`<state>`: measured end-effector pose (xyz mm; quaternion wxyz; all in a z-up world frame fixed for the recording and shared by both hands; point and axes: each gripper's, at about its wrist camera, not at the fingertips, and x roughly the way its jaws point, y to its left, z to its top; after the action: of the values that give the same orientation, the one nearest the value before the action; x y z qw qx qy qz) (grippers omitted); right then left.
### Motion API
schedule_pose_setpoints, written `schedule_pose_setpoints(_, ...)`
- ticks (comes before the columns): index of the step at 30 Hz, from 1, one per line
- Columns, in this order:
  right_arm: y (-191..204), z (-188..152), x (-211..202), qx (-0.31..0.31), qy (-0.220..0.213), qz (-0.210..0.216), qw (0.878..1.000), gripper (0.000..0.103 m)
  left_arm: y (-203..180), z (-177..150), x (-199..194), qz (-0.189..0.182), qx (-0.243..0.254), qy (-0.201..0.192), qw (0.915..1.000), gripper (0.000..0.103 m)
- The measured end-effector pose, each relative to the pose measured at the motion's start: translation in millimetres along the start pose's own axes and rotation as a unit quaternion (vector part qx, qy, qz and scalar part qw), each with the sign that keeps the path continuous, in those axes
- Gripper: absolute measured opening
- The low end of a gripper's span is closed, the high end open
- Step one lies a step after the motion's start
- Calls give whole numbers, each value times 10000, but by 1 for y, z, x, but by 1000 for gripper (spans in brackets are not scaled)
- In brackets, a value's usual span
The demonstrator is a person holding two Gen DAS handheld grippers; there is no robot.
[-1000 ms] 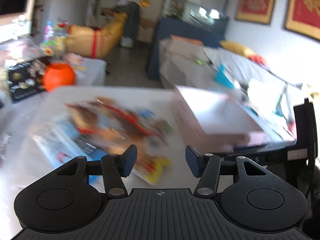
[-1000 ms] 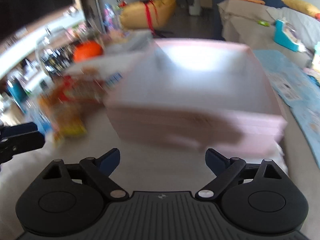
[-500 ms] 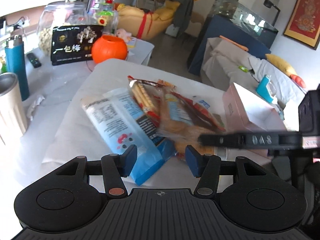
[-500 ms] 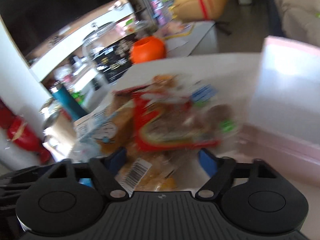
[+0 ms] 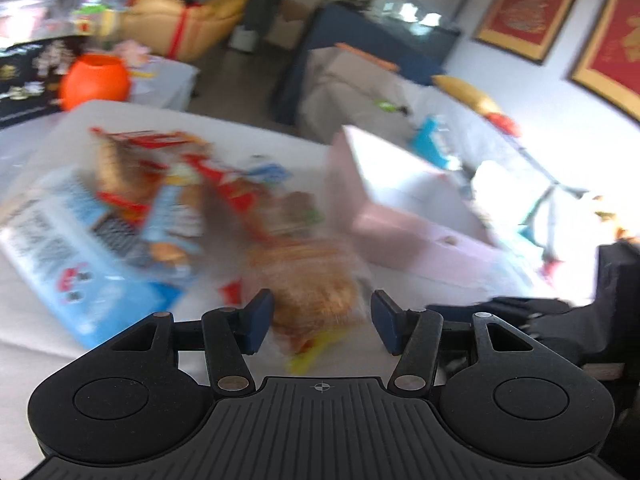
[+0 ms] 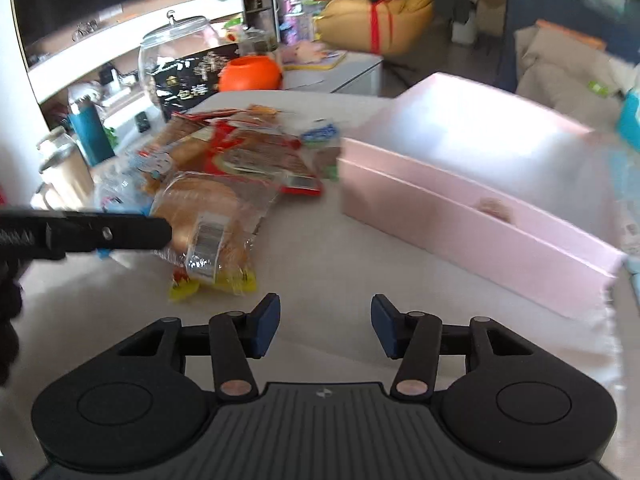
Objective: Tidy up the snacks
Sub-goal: 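Move the right tool toward the snack pile over the wrapped bread bun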
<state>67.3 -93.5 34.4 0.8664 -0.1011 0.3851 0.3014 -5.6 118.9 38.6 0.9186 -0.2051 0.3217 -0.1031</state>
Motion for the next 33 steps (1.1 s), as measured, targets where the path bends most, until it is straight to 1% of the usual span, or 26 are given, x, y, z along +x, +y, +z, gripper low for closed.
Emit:
schedule_pose_setpoints(1,-1,-2,-2,14,-31,67,10000,66,0,1,0,-155,-89,-9,9998,59)
schedule_pose_setpoints(2,-1,-2,-4,32,-80,124,9999,73,0,3,-1,-217,-180,-50,9996,59)
schedule_pose_setpoints(3,2,-2,-5,33,-136,181,9997,75,0,4,-2,-191,-251,-107,9994,59)
schedule_pose_setpoints(4,6,-2,-4,15,-168,250,9995,75,1,7,-4,-29,-298,-156,9994,59)
schedule_pose_setpoints(7,23,7,9,-89,-149,519,9985,75,7,12,-8,782,-376,-199,9960,59)
schedule_pose_setpoints(8,30,12,16,-125,-104,589,9981,75,12,12,-11,909,-465,-205,9946,56)
schedule_pose_setpoints(9,37,16,25,-144,-55,608,9980,75,17,11,-14,910,-581,-189,9940,52)
schedule_pose_setpoints(11,47,23,37,-157,3,656,9977,75,26,10,-22,834,-785,-130,9933,52)
schedule_pose_setpoints(13,58,27,45,-203,-6,807,9965,75,26,7,-29,874,-787,-164,9929,52)
schedule_pose_setpoints(15,70,25,44,-392,83,1173,9923,75,26,5,-35,854,-733,-187,9935,52)
schedule_pose_setpoints(16,76,22,41,-517,146,1500,9872,75,25,5,-36,812,-699,-176,9941,52)
schedule_pose_setpoints(17,79,19,37,-601,165,1692,9836,75,24,5,-35,795,-656,-147,9946,52)
schedule_pose_setpoints(18,82,15,32,-694,151,1785,9814,74,22,4,-33,804,-596,-101,9949,52)
schedule_pose_setpoints(19,84,11,26,-784,99,1731,9817,74,20,4,-29,822,-527,-53,9952,52)
schedule_pose_setpoints(21,82,3,17,-838,14,1427,9862,74,18,3,-24,864,-459,-41,9952,52)
schedule_pose_setpoints(22,75,-1,13,-770,-18,1245,9892,74,15,5,-21,869,-446,-78,9952,52)
schedule_pose_setpoints(25,52,-10,1,-501,-116,784,9956,74,14,12,-11,932,-478,-354,9939,52)
schedule_pose_setpoints(27,36,-15,-8,-312,-186,586,9976,74,13,17,0,882,-485,-343,9943,52)
schedule_pose_setpoints(28,29,-19,-14,-225,-229,493,9983,74,9,17,6,762,-470,-225,9957,53)
schedule_pose_setpoints(30,14,-25,-27,-117,-350,234,9990,74,-5,12,14,467,-212,11,9987,54)
schedule_pose_setpoints(31,8,-26,-29,-89,-400,101,9991,74,-14,7,18,216,-20,195,9996,53)
schedule_pose_setpoints(33,-2,-30,-38,-26,-487,-149,9987,75,-28,-3,22,-199,197,539,9982,53)
